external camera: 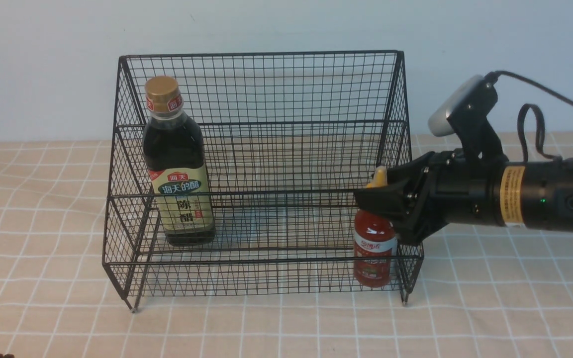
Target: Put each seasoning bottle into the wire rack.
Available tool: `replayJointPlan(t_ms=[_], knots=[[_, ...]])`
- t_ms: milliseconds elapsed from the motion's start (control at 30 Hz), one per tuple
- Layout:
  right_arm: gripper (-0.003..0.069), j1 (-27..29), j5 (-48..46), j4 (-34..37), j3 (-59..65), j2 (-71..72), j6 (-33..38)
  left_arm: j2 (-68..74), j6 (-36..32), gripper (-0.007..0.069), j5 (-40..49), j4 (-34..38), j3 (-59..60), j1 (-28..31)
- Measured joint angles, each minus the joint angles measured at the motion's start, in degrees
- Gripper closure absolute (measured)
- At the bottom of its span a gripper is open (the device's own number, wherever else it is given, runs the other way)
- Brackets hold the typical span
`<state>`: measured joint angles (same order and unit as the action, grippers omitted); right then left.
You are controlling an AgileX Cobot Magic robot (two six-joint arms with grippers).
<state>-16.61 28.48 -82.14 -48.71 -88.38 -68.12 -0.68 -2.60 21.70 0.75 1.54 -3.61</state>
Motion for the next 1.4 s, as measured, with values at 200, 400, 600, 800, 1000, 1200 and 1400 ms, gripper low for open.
replayJointPlan(t_ms=[200,400,600,800,1000,1200,1400], knots=[[0.0343,0.00,-0.66,-0.20,-0.20,-0.15,-0.86,0.00,0.00,0.0631,0.00,0.00,0.00,0.00],[0.0296,0.00,-2.51,-2.17,-0.20,2.63,-7.66,0.00,0.00,0.0631,0.00,0.00,0.00,0.00],[0.0291,0.00,-3.16,-16.84,-0.20,9.73,-24.62,0.00,0.00,0.0631,0.00,0.00,0.00,0.00],[0.0291,0.00,-3.24,-18.88,-0.55,19.01,-35.27,0.00,0.00,0.0631,0.00,0.00,0.00,0.00],[0.0330,0.00,-6.71,-18.88,-0.74,26.58,-35.19,0.00,0.00,0.0631,0.00,0.00,0.00,0.00],[0.0522,0.00,-16.81,-18.88,-0.74,32.80,-7.82,0.00,0.00,0.0631,0.00,0.00,0.00,0.00],[0.0661,0.00,-42.18,-9.85,-0.48,33.65,15.32,0.00,0.00,0.0631,0.00,0.00,0.00,0.00]])
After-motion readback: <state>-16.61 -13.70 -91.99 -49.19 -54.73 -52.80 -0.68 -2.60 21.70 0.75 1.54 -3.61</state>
